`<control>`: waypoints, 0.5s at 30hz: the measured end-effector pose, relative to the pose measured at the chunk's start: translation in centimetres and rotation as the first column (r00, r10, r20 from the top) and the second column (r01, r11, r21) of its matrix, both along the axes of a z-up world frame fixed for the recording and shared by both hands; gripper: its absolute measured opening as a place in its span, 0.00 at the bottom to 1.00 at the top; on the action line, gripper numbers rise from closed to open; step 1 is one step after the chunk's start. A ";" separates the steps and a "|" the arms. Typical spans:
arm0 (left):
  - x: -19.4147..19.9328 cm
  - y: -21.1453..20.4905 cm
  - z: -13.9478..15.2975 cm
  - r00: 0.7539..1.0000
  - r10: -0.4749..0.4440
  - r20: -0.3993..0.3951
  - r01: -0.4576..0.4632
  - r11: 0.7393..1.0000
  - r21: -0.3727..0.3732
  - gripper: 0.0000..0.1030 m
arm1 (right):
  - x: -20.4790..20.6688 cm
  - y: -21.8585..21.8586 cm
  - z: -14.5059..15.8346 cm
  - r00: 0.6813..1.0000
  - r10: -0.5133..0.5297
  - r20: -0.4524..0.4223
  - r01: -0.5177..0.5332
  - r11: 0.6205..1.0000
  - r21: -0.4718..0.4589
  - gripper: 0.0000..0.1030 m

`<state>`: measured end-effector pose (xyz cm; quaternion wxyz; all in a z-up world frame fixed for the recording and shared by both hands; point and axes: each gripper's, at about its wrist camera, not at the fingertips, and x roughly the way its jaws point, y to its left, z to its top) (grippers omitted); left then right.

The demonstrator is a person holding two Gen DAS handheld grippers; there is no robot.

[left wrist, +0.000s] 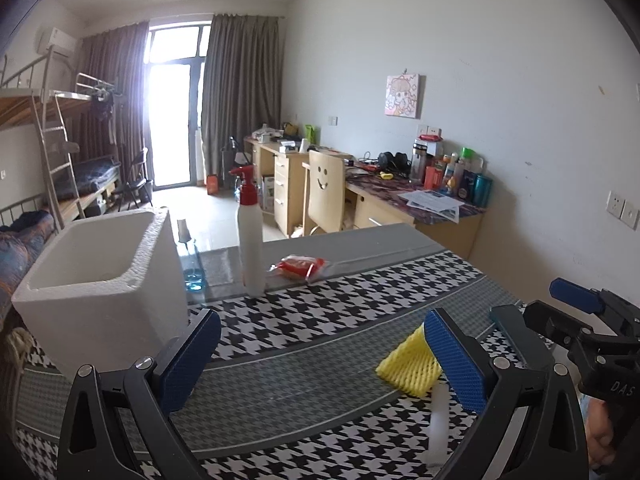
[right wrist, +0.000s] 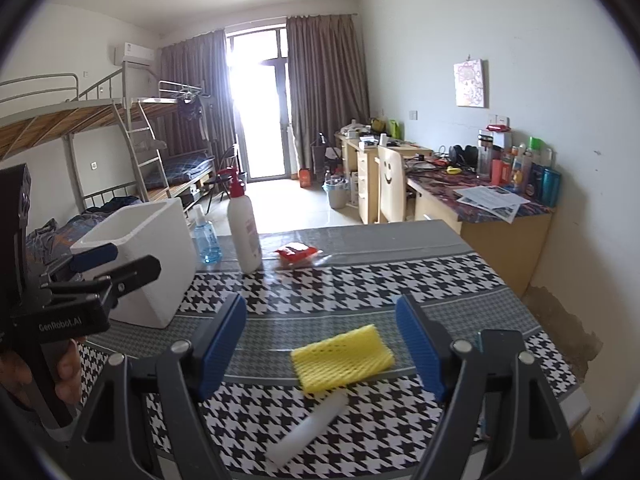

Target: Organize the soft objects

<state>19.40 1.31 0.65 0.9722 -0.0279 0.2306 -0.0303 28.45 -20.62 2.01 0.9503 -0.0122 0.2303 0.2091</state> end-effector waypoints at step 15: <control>-0.8 -3.0 -1.4 0.999 -0.051 -0.011 0.052 0.999 0.006 0.99 | -0.4 -2.8 -0.8 0.999 -0.039 -0.005 0.039 0.999 0.014 0.78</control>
